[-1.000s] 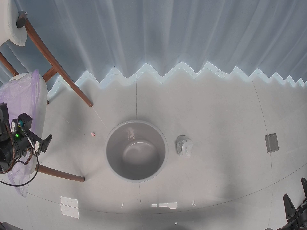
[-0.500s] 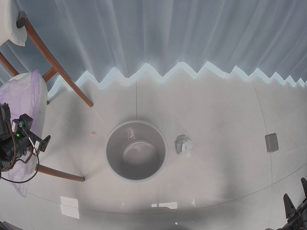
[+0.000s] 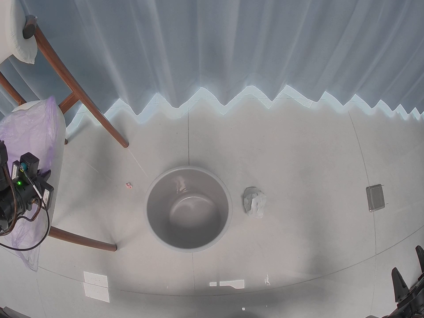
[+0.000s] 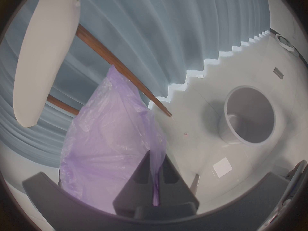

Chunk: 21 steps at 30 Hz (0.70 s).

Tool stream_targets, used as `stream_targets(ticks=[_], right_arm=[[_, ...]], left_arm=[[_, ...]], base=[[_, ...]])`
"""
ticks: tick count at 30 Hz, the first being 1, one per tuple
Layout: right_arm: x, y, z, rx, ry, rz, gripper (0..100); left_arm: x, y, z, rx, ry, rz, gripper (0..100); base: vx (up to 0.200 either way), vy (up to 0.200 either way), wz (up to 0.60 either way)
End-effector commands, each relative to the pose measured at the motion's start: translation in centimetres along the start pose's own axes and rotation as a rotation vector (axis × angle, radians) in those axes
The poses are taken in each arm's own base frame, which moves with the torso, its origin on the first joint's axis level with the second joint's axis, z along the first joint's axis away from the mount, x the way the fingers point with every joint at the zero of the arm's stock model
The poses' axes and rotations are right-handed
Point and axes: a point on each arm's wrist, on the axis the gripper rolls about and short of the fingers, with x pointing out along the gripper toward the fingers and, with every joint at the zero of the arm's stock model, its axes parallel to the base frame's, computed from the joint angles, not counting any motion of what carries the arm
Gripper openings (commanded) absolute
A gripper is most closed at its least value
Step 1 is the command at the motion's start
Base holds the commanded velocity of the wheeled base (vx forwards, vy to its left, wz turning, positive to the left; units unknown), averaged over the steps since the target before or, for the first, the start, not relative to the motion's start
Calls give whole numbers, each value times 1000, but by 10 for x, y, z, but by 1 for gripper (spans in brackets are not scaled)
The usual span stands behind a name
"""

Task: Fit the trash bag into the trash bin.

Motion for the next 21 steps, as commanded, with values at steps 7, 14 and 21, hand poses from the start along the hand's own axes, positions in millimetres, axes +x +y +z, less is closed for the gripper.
stream_targets(ticks=[7, 14, 21], right_arm=[[0, 0, -5, 0, 0, 0, 100], [0, 0, -5, 0, 0, 0, 100], [0, 0, -5, 2, 0, -1, 100]], left_arm=[[-10, 13, 11, -103, -209, -51, 0], [-25, 16, 13, -125, -322, -165, 0], [-29, 11, 15, -246, -360, -280, 0]], base=[[0, 0, 0], [0, 0, 0], [0, 0, 0]])
